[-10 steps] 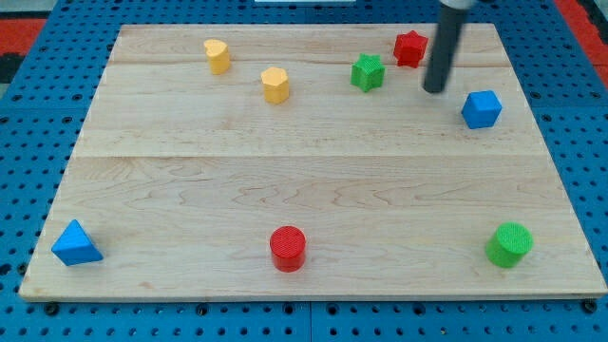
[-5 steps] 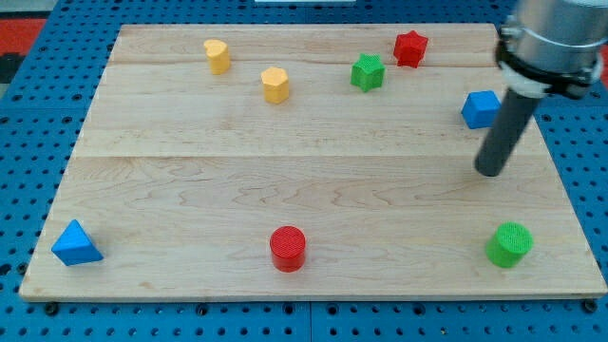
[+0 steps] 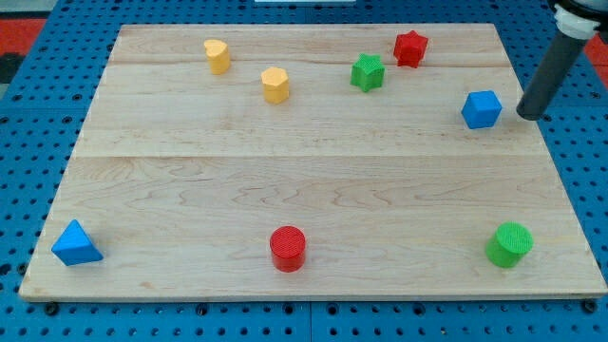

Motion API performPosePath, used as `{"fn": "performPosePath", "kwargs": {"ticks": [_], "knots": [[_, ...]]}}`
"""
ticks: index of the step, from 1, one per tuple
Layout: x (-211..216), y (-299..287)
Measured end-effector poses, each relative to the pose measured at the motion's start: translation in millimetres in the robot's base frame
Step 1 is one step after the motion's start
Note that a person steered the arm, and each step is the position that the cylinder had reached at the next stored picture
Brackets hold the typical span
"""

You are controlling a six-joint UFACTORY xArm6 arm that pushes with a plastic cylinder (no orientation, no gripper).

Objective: Slide the blue cube slightly left

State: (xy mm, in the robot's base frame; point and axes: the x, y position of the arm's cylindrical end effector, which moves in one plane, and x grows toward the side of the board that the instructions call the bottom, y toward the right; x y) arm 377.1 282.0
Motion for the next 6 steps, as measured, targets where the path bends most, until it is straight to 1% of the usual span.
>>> {"fn": "performPosePath", "kwargs": {"ticks": [2,3,4,5,6], "knots": [[0,-73],[0,-94],[-11,-86],[-20,-92],[-12,-114]]}}
